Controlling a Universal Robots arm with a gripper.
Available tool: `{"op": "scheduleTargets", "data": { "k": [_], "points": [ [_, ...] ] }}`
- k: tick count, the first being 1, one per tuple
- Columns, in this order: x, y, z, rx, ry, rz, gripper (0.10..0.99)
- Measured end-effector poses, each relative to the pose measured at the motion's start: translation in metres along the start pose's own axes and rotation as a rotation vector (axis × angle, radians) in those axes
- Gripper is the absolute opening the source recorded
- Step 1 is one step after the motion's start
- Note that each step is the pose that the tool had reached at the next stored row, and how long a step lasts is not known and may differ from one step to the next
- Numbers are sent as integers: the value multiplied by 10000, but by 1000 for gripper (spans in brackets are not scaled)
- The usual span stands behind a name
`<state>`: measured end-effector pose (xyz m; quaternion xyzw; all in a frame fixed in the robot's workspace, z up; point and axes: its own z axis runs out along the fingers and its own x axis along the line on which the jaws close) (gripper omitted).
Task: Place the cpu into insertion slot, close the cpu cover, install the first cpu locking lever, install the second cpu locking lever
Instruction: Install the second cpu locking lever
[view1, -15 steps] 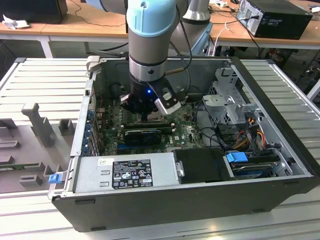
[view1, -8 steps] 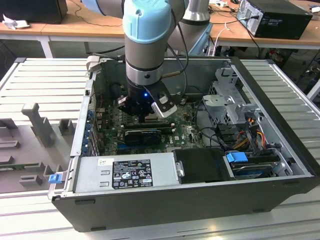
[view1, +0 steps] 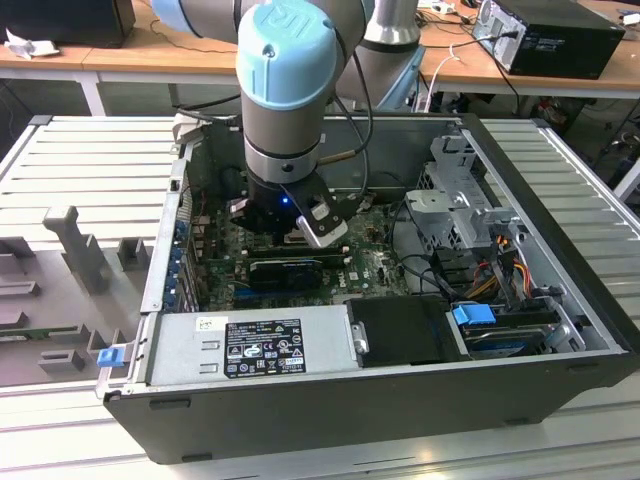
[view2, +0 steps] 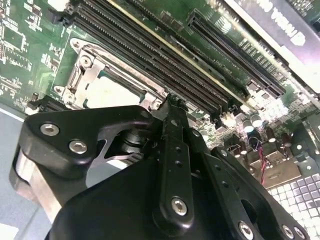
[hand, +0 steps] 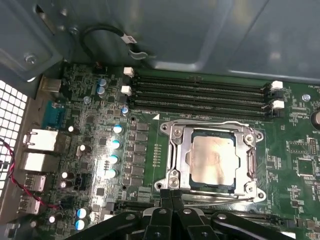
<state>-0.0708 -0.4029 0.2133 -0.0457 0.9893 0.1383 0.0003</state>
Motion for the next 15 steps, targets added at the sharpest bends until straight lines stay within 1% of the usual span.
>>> {"op": "scheduleTargets", "data": {
  "k": [1,3,4,6,7,9,11,13,15],
  "points": [
    [5,-8,5,-116,-10,-2,106],
    [9,-18,24,-197,-19,0,106],
    [9,-27,51,-225,-20,-1,106],
    [10,-38,83,-330,-29,-3,106],
    [10,-43,101,-426,-36,-10,106],
    [13,-49,120,-537,-46,-19,106],
    [22,-58,136,-704,-56,-36,106],
    [22,-57,132,-733,-57,-38,106],
    [28,-47,96,-768,-59,-39,106]
  ]
}}
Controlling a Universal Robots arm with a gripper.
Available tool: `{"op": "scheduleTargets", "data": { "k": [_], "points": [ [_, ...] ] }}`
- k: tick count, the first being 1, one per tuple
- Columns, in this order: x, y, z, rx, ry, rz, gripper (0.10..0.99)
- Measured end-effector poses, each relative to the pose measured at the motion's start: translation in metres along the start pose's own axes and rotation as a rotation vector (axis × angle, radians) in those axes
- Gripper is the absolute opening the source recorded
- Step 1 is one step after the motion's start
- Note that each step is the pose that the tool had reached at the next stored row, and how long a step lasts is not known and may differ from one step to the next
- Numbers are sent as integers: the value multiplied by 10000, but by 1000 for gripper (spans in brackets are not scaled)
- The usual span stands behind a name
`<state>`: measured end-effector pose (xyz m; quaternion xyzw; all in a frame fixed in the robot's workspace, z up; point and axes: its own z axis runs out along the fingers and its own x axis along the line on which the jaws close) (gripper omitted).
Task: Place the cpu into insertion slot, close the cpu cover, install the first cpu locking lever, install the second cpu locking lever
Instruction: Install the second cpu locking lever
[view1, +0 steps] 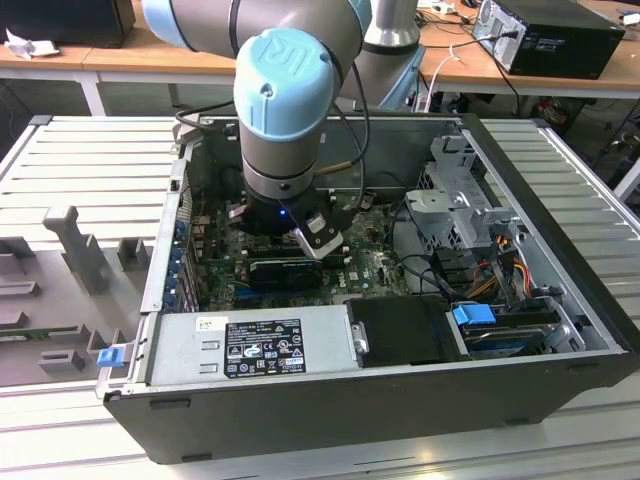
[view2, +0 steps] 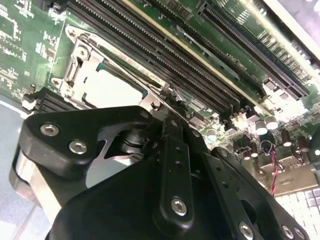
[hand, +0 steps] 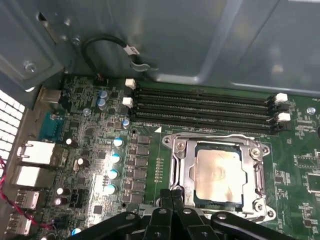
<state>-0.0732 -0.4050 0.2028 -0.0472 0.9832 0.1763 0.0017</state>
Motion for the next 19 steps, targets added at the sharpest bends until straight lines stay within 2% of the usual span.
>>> {"op": "scheduleTargets", "data": {
  "k": [3,6,9,11,12,14,16,17,19],
  "points": [
    [7,31,-82,-3,-2,0,106],
    [3,103,-275,-3,-2,0,106],
    [0,149,-398,-3,-1,0,106],
    [-9,154,-414,-5,11,4,106],
    [-39,151,-416,-1,62,22,106],
    [-167,140,-418,-13,196,73,106],
    [-242,133,-418,-10,274,102,106],
    [-281,128,-418,70,328,121,106],
    [-305,93,-428,192,362,137,106]
  ]
}}
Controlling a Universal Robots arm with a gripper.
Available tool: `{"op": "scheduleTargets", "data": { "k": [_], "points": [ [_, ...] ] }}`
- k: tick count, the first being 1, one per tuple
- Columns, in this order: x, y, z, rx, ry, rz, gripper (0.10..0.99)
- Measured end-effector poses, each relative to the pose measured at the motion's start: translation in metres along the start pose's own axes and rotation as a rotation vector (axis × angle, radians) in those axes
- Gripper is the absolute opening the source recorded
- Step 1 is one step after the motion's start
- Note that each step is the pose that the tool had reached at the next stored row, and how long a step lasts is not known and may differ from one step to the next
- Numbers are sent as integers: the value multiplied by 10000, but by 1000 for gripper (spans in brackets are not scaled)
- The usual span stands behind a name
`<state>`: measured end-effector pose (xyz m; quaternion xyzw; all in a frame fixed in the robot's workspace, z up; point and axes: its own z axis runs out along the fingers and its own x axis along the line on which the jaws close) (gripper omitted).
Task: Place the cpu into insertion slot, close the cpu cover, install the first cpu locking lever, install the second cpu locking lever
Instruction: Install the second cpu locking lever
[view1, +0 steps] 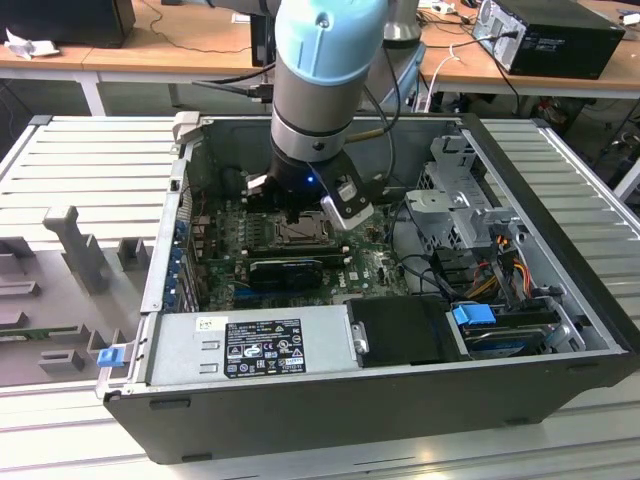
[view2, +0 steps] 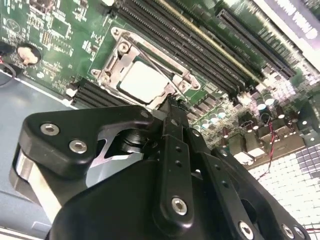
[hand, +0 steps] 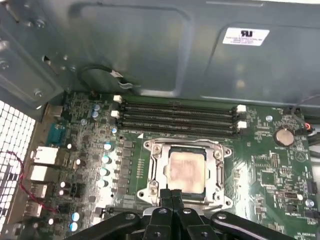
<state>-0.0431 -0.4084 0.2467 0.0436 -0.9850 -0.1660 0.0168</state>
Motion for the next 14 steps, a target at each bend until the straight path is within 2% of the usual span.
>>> {"op": "scheduleTargets", "data": {
  "k": [1,4,7,10,14],
  "points": [
    [0,-30,-8,48,2,9,106],
    [4,-100,-8,47,-3,22,106],
    [44,-137,82,47,-1,28,106],
    [156,-155,164,47,0,29,106],
    [181,-173,245,49,1,29,106]
  ]
}}
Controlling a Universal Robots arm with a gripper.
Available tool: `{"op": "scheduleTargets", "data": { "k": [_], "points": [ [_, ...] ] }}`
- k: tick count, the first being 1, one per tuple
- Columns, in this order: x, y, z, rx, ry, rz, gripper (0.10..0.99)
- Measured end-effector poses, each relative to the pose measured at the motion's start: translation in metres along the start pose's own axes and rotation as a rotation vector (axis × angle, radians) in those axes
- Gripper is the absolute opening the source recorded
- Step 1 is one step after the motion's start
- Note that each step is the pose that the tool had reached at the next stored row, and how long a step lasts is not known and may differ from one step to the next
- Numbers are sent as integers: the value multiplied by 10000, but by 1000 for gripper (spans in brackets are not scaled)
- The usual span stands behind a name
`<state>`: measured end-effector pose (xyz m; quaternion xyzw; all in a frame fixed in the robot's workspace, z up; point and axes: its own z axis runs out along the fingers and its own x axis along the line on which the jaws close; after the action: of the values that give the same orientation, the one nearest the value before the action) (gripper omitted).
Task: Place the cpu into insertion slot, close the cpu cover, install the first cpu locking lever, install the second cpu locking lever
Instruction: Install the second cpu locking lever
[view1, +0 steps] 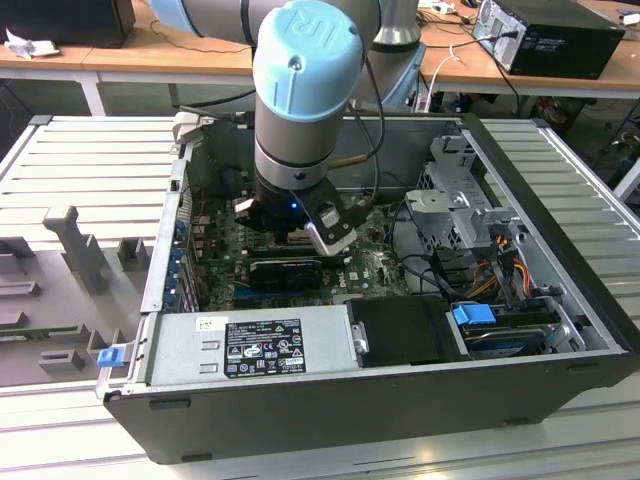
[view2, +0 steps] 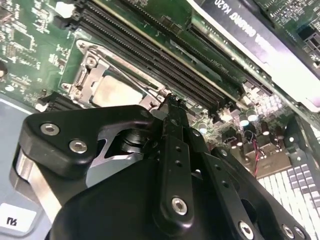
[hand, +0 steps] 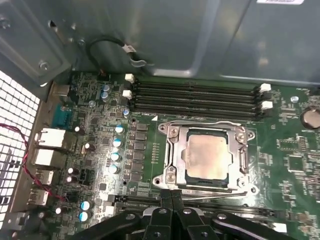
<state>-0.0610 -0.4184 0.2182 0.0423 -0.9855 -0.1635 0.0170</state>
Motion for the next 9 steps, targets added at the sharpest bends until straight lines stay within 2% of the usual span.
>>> {"op": "scheduleTargets", "data": {
  "k": [7,9],
  "points": [
    [37,-44,151,-5,-1,-1,106],
    [49,-56,187,-55,-4,-3,106]
  ]
}}
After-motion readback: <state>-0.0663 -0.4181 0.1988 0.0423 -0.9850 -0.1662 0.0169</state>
